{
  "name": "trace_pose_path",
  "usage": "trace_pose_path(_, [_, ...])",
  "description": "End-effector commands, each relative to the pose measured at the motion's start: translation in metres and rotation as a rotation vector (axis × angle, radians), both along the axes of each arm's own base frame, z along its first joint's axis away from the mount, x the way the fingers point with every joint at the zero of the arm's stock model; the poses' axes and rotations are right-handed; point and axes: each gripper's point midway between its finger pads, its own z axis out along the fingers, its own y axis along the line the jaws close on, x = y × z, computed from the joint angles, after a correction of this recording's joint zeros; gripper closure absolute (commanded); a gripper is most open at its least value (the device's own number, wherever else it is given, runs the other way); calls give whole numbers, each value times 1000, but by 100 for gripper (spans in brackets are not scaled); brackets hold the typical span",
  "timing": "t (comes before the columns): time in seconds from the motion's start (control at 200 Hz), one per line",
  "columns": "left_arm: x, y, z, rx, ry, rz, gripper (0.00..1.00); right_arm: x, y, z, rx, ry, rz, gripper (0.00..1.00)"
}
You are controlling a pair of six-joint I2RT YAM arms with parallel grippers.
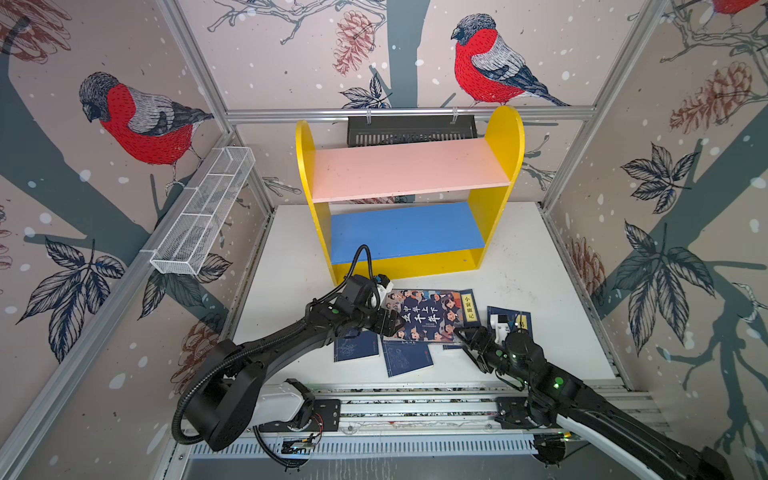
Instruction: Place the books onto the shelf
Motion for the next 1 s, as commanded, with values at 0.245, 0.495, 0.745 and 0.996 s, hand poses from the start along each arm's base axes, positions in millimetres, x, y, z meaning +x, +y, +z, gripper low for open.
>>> trace_pose_path(0.245, [28, 0, -7, 90, -36, 58, 15, -12, -14, -34, -106, 103, -18, 11])
trace_pose_path(0.495, [34, 4, -12, 126, -40, 83, 16, -8, -17, -37, -112, 89, -41, 10])
trace_pose_path(0.745, [10, -17, -24, 18, 101, -2, 21, 6, -18, -25, -117, 36, -83, 10])
trace_pose_path(0.996, [-1, -19, -24, -20, 140, -26, 21, 15, -13, -19, -160, 19, -68, 9])
